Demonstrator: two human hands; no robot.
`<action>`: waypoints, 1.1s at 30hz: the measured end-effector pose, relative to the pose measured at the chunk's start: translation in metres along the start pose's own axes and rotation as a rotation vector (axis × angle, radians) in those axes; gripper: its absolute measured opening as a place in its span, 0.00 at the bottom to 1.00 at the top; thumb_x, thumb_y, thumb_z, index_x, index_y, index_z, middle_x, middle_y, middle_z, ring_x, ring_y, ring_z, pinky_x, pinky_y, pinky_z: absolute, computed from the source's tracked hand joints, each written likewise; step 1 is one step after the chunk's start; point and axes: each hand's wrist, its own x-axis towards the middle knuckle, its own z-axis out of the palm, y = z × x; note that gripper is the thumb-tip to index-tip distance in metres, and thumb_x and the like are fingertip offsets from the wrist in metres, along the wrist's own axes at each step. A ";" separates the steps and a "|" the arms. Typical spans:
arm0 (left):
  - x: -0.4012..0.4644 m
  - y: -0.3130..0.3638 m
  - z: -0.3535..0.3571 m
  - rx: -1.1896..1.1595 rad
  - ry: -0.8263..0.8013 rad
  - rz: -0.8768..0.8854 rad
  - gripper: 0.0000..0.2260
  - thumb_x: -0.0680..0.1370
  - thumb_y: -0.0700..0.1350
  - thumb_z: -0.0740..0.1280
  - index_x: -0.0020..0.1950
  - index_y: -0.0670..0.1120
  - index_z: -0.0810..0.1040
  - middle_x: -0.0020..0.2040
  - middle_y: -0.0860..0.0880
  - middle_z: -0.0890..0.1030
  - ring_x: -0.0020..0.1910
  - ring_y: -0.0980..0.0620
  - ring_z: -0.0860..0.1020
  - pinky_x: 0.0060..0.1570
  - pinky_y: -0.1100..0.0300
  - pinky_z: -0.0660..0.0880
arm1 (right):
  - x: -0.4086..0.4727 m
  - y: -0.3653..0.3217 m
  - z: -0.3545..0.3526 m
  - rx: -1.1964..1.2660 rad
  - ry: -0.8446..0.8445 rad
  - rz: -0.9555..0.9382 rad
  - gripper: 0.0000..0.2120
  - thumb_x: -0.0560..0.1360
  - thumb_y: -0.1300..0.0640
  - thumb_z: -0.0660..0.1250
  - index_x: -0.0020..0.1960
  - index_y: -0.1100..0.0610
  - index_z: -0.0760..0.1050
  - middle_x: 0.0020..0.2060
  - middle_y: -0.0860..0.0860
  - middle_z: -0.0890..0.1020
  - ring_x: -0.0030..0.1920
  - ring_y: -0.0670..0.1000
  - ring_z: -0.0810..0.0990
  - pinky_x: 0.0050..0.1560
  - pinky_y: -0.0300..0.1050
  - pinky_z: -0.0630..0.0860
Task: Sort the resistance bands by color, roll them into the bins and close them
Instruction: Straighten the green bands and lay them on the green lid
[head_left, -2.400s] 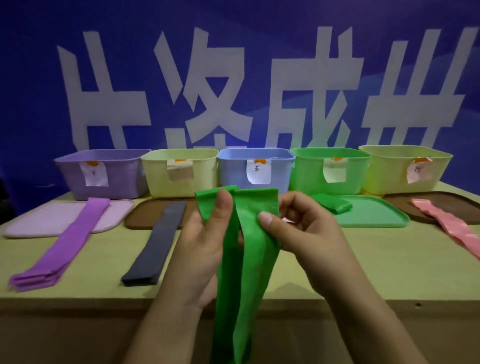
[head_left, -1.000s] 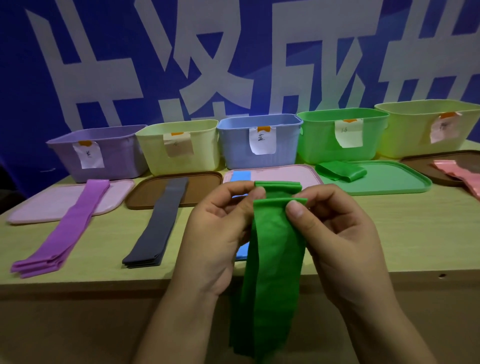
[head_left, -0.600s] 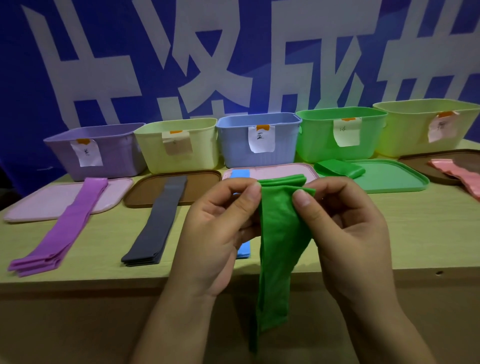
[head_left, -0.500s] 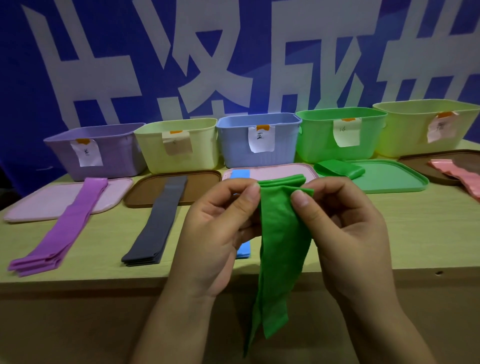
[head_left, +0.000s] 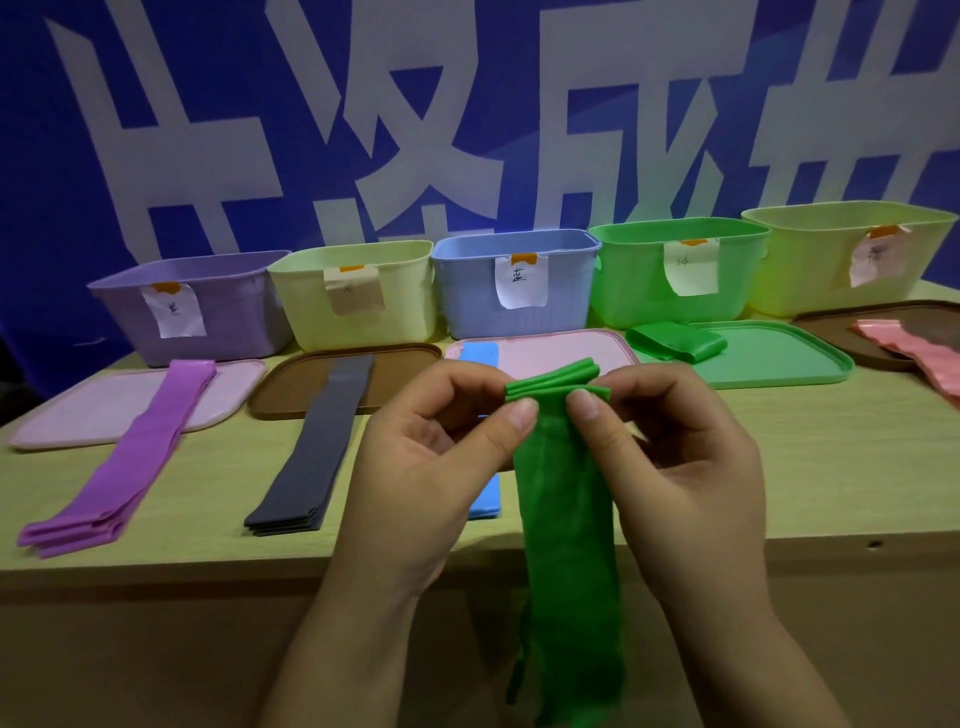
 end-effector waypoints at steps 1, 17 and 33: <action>0.000 0.000 -0.001 -0.013 -0.002 -0.009 0.04 0.65 0.45 0.72 0.38 0.52 0.82 0.37 0.49 0.81 0.38 0.51 0.80 0.37 0.60 0.78 | 0.000 0.000 0.000 -0.092 0.014 -0.061 0.05 0.69 0.55 0.72 0.38 0.49 0.76 0.40 0.44 0.79 0.44 0.45 0.79 0.40 0.39 0.76; -0.003 0.005 -0.008 0.379 0.003 0.273 0.05 0.71 0.41 0.71 0.44 0.49 0.83 0.42 0.55 0.83 0.44 0.57 0.81 0.46 0.68 0.75 | 0.005 0.000 -0.002 0.262 -0.056 0.181 0.08 0.62 0.64 0.72 0.31 0.52 0.79 0.36 0.48 0.82 0.42 0.46 0.81 0.41 0.37 0.77; -0.002 0.004 -0.008 0.228 0.020 0.167 0.10 0.69 0.37 0.71 0.45 0.51 0.85 0.42 0.54 0.84 0.45 0.56 0.82 0.46 0.66 0.77 | 0.007 0.006 -0.006 0.278 -0.077 0.187 0.09 0.59 0.65 0.75 0.30 0.52 0.79 0.35 0.47 0.82 0.42 0.45 0.81 0.45 0.38 0.77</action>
